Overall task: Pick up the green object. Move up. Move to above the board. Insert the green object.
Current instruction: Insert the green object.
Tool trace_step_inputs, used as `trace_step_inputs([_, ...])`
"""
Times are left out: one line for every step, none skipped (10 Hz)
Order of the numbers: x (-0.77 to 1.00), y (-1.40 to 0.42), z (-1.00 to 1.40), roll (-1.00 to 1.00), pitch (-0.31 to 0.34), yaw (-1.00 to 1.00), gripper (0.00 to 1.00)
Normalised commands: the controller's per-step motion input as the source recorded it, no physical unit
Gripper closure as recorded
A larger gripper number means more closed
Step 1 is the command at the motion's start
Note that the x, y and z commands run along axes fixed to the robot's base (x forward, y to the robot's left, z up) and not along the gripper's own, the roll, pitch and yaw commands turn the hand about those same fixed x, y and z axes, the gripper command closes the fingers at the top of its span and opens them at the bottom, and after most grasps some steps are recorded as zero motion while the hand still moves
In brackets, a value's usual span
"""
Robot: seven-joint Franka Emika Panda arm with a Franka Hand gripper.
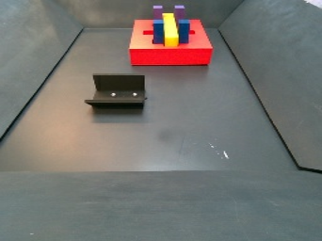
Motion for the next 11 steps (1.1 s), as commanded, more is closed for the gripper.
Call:
trace_step_inputs([0.0, -0.17, -0.52, 0.13, -0.333, 0.14, 1.0])
trace_step_inputs([0.0, -0.22, -0.55, 0.17, -0.289, 0.13, 1.0])
trace_step_inputs([0.02, -0.28, -0.5, 0.23, -0.271, 0.07, 1.0])
trace_step_inputs([0.03, -0.28, -0.49, 0.26, -0.251, 0.05, 1.0])
trace_step_inputs([0.05, -0.28, -0.47, 0.32, -0.189, 0.01, 1.0])
trace_step_inputs([0.25, -0.33, -0.27, 0.36, -0.074, 0.0, 1.0])
trace_step_inputs([0.31, -0.35, -0.24, 0.35, -0.047, 0.0, 1.0])
trace_step_inputs([0.32, -0.26, -0.23, 0.27, 0.0, 0.0, 1.0])
trace_step_inputs([0.27, -0.16, -0.24, 0.2, 0.026, 0.0, 1.0])
trace_step_inputs([0.38, -0.09, -0.32, 0.18, 0.071, 0.0, 1.0])
trace_step_inputs([0.35, 0.0, -0.36, 0.12, 0.079, 0.0, 1.0])
